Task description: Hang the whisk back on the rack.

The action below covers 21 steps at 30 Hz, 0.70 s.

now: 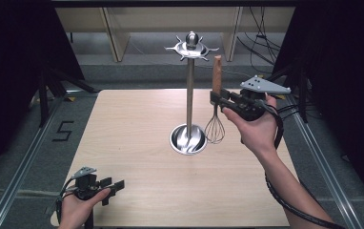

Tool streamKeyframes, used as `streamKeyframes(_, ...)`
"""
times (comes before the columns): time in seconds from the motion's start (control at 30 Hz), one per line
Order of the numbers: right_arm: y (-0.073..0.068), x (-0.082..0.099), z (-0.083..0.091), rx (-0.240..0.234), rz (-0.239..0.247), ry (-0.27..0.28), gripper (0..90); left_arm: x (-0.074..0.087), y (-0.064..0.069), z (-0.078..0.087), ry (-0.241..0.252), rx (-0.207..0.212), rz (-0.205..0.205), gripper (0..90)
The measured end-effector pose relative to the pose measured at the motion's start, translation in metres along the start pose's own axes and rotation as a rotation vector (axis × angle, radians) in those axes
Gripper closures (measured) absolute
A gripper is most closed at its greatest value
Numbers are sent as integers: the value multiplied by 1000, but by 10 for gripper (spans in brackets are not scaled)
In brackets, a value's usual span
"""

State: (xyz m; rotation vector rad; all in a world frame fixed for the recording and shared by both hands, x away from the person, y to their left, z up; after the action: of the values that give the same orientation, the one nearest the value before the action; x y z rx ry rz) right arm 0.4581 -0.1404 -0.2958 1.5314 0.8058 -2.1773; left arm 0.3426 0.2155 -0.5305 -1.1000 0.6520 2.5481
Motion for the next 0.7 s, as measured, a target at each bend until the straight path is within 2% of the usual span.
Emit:
streamKeyframes(0.03, -1, 0, 0, -1, -12, -5, 698, 0, 0, 0, -3, -2, 0, 364)
streamKeyframes(0.2, -2, -2, -1, -7, 9, 6, 698, 0, 0, 0, 1, -10, -2, 364)
streamKeyframes(0.23, -4, -1, -1, -11, -8, -4, 698, 0, 0, 1, 2, -9, -2, 364)
streamKeyframes(0.3, -4, -2, -1, -13, 3, -2, 698, 0, 0, 1, 0, -1, -1, 364)
streamKeyframes(0.43, -6, -3, -2, -15, -23, -9, 698, 0, 0, 1, -1, -3, -1, 364)
streamKeyframes(0.47, -5, -4, -2, -17, 0, 2, 698, 0, 0, 1, 3, -2, 0, 364)
streamKeyframes(0.53, -6, -4, -3, -10, -6, 2, 698, -1, 0, 1, 10, 0, 0, 364)
streamKeyframes(0.57, -5, -6, -3, -12, 17, 11, 698, 0, 0, 2, 0, -2, -4, 364)
streamKeyframes(0.63, -7, -5, -3, -13, -11, -3, 699, 0, 1, 2, -2, -2, -5, 364)
streamKeyframes(0.7, -8, -6, -3, -19, -5, -2, 698, 0, 2, 2, 1, -2, -3, 364)
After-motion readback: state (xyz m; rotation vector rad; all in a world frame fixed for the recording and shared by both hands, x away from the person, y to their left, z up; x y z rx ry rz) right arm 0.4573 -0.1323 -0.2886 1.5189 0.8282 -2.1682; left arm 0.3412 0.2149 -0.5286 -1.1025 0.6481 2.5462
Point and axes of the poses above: each handheld gripper's, and its own axes: z roughly backward along the jaws, x roughly out of its underside, y roughly to its right, the point moved 7 cm from there along -z, roughly forward along the jaws, and after that the axes turned 9 degrees about -z, right-handed, at the moved point
